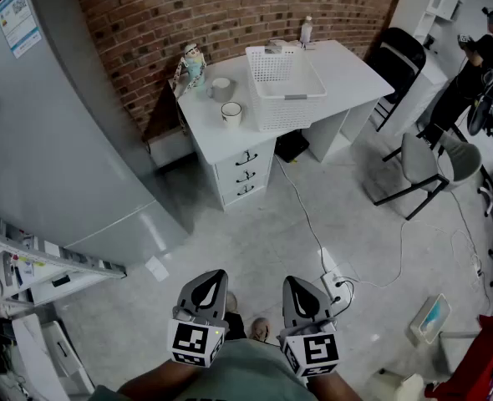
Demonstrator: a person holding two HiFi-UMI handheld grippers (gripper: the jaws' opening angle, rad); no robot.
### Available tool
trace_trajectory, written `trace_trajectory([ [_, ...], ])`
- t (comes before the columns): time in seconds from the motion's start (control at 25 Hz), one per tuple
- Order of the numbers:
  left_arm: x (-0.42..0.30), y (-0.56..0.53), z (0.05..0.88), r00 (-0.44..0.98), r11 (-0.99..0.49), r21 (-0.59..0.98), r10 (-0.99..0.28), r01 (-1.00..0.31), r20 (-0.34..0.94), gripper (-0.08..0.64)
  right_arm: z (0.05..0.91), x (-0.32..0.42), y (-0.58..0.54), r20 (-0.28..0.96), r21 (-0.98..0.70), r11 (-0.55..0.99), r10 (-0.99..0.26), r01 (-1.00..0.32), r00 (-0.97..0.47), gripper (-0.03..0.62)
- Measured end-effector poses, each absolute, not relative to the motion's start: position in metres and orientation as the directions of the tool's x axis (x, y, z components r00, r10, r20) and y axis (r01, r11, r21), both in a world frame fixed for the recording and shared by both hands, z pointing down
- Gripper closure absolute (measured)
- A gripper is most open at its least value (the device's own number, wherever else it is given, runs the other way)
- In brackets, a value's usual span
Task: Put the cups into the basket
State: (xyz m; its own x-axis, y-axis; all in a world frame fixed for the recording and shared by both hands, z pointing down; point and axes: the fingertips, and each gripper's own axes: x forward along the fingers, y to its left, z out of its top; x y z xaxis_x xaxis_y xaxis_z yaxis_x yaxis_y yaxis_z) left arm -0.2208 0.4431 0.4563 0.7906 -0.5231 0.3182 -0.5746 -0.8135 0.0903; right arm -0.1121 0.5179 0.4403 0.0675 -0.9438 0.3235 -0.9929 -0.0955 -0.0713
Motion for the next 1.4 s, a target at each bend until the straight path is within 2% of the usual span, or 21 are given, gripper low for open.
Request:
trace_trajectory([
  [0.44, -0.218, 0.398, 0.458, 0.802, -0.820, 0.103, -0.512, -0.563, 0.309, 0.552, 0.436, -0.107, 0.472, 0.314, -0.113, -0.108, -0.947, -0.988, 0.068, 0.581],
  [0.96, -0.214, 0.321, 0.428, 0.854, -0.861, 0.107, -0.462, -0.496, 0.241, 0.552, 0.401, -0.108, 0.403, 0.272, -0.075, -0.182, -0.950, -0.981, 0.155, 0.581],
  [1.4, -0.214, 0.284, 0.433, 0.846, -0.845, 0.139, -0.480, -0.517, 0.231, 0.552, 0.398, -0.105, 0.357, 0.268, -0.065, -0.162, -0.953, -0.985, 0.139, 0.581],
])
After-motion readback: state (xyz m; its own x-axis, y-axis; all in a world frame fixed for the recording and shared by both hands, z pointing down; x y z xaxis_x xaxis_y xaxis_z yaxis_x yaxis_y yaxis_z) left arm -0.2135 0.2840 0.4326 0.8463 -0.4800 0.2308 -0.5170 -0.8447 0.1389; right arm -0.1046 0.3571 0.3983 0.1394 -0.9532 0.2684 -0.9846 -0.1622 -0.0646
